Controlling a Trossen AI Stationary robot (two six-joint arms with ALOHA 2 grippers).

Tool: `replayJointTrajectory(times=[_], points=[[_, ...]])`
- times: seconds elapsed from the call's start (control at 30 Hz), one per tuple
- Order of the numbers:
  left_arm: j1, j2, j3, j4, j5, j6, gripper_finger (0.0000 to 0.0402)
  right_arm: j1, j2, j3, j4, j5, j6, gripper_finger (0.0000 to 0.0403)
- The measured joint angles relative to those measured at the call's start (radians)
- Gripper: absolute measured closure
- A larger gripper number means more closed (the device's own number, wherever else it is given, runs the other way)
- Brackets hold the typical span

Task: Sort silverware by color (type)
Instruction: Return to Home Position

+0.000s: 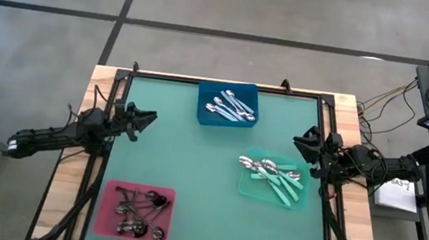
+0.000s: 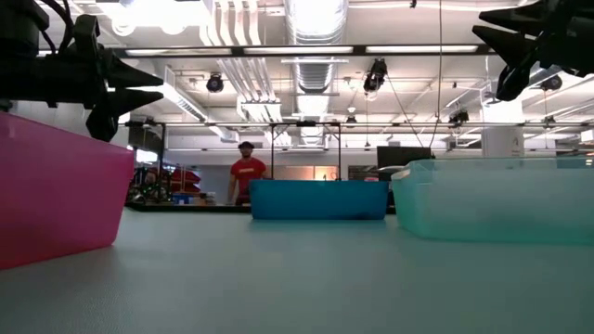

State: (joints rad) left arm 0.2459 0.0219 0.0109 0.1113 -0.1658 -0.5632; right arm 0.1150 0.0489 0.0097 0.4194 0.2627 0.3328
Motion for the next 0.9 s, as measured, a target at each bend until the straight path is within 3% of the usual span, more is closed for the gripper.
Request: replayJointTrajectory(times=[0.9], points=[[0.0,0.0,0.0,0.0,0.0,0.0,0.0303,0.0,0.0,0.0,0.0,0.0,0.0,0.0321]])
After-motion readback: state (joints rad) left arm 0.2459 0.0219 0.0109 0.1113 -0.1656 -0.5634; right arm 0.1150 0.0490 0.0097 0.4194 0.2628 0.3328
